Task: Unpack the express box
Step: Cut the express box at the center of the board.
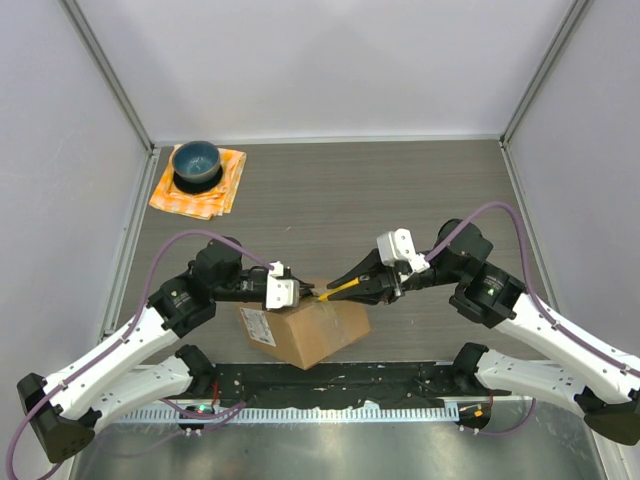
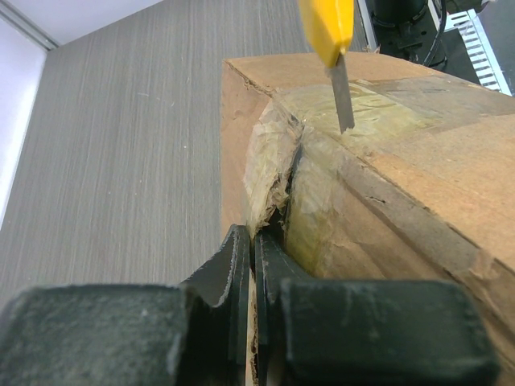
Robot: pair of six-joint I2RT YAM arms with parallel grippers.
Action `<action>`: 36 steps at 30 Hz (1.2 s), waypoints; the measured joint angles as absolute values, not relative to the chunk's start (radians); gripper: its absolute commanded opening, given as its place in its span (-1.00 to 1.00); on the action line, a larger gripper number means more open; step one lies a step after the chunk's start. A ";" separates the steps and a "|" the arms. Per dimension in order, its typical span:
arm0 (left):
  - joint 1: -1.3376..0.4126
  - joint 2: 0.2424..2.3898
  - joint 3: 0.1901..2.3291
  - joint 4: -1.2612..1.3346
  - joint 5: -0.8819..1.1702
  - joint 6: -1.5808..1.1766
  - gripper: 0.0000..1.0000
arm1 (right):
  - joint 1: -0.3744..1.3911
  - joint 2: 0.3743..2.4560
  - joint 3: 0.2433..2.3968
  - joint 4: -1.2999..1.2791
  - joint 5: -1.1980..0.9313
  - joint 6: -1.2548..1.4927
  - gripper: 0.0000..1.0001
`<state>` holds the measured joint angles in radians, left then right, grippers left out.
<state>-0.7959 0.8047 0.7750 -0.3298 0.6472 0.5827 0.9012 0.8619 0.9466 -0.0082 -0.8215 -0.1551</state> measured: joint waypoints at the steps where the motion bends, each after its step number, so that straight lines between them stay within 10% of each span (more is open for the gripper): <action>1: -0.796 0.805 0.775 -0.329 0.647 0.583 -1.00 | 0.901 0.866 0.947 -0.008 -0.823 -0.154 -0.99; 36: -0.780 0.852 0.814 -0.349 0.685 0.484 -1.00 | 0.918 0.907 0.957 -0.052 -0.780 -0.236 -0.99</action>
<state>-0.7803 0.8516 0.8139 -0.3489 0.6846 0.4835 0.9180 0.9073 0.9573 -0.0517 -0.7799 -0.2363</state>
